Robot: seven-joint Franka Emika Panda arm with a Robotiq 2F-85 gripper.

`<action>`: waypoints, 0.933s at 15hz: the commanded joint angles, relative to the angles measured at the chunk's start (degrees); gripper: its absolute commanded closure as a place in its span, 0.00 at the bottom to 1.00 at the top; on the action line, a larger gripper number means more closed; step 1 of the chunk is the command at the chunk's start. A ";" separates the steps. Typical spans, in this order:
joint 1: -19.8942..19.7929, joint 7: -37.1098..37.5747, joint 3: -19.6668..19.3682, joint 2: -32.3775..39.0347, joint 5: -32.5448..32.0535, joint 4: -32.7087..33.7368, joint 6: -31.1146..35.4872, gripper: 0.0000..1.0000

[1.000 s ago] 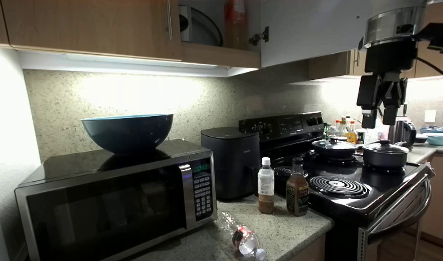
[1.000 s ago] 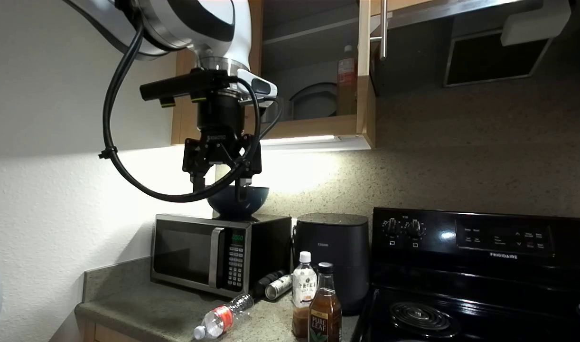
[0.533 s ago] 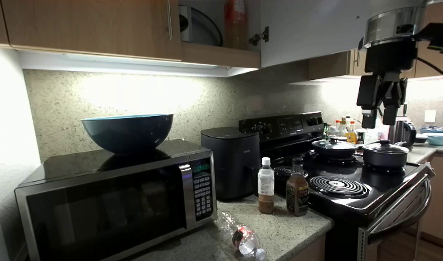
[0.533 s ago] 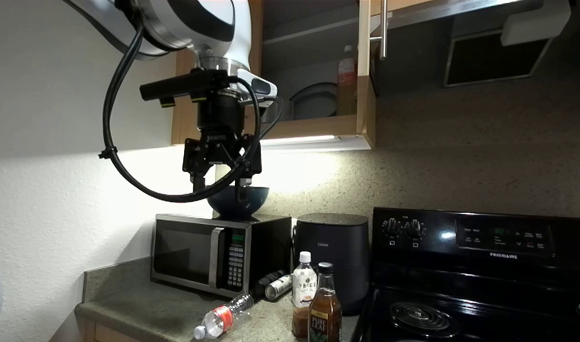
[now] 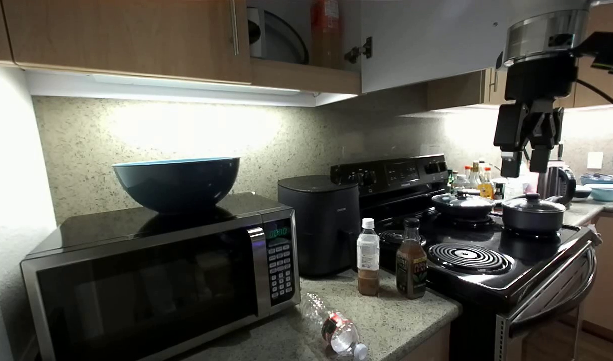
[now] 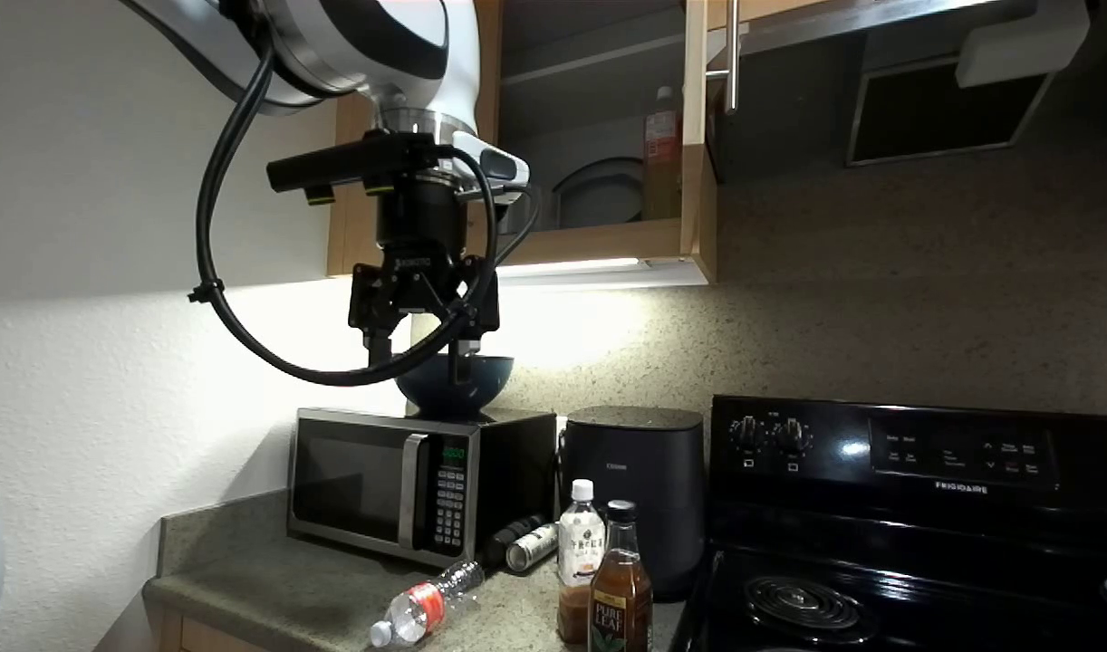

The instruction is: Pick up the box from the cabinet and put it on the counter

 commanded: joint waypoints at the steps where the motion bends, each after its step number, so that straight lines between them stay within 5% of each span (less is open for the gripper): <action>1: -0.36 -0.24 0.24 0.08 0.21 0.16 -0.14 0.00; 4: -0.10 -0.65 0.46 0.86 -0.11 1.05 -0.11 0.00; 13: 0.62 1.60 8.86 17.49 -8.78 21.19 5.38 0.00; 14: 1.43 0.90 7.43 13.67 -7.09 17.15 4.77 0.00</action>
